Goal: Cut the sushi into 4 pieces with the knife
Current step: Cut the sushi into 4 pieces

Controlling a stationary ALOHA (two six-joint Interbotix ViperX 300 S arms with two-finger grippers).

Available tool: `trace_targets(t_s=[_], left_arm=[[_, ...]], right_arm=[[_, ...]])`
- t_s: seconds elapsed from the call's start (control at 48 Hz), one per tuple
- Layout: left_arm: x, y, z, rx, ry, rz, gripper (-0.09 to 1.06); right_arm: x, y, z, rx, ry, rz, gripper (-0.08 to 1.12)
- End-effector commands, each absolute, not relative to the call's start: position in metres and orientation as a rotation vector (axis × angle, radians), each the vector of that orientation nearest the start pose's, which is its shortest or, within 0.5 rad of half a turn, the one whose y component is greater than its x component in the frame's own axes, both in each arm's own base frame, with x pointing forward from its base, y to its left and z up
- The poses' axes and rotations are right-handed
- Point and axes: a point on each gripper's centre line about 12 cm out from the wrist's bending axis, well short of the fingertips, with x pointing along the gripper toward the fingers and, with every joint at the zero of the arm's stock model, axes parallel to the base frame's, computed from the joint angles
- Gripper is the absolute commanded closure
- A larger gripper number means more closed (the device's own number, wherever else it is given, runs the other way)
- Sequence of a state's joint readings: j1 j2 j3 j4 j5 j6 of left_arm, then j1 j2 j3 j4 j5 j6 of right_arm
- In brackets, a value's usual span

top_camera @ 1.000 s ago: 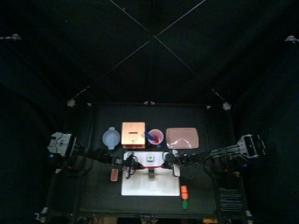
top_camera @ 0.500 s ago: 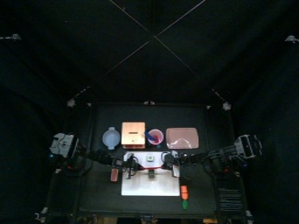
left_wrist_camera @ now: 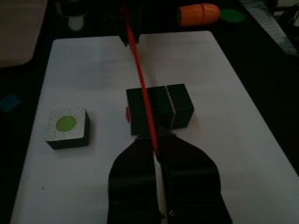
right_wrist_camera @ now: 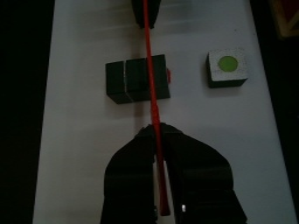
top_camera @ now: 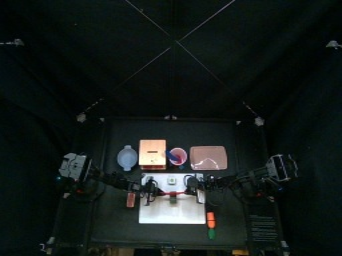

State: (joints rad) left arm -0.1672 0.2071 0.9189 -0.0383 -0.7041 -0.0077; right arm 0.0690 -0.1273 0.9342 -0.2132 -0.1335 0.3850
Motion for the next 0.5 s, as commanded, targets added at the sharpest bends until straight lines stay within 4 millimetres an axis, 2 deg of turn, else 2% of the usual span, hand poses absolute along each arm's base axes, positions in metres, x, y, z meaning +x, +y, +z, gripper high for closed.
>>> trace_targets(t_s=[0.021, 0.292, 0.5], left_arm=[[0.361, -0.062, 0.090, 0.006, 0.414, -0.142, 0.79], [0.360, -0.064, 0.084, 0.004, 0.440, -0.140, 0.79], [0.357, -0.061, 0.060, -0.004, 0.536, -0.113, 0.79]], right_arm=[[0.329, 0.025, 0.144, 0.168, 0.662, 0.030, 0.87], [0.334, 0.027, 0.133, 0.169, 0.688, 0.033, 0.87], [0.339, 0.030, 0.114, 0.164, 0.744, 0.033, 0.87]])
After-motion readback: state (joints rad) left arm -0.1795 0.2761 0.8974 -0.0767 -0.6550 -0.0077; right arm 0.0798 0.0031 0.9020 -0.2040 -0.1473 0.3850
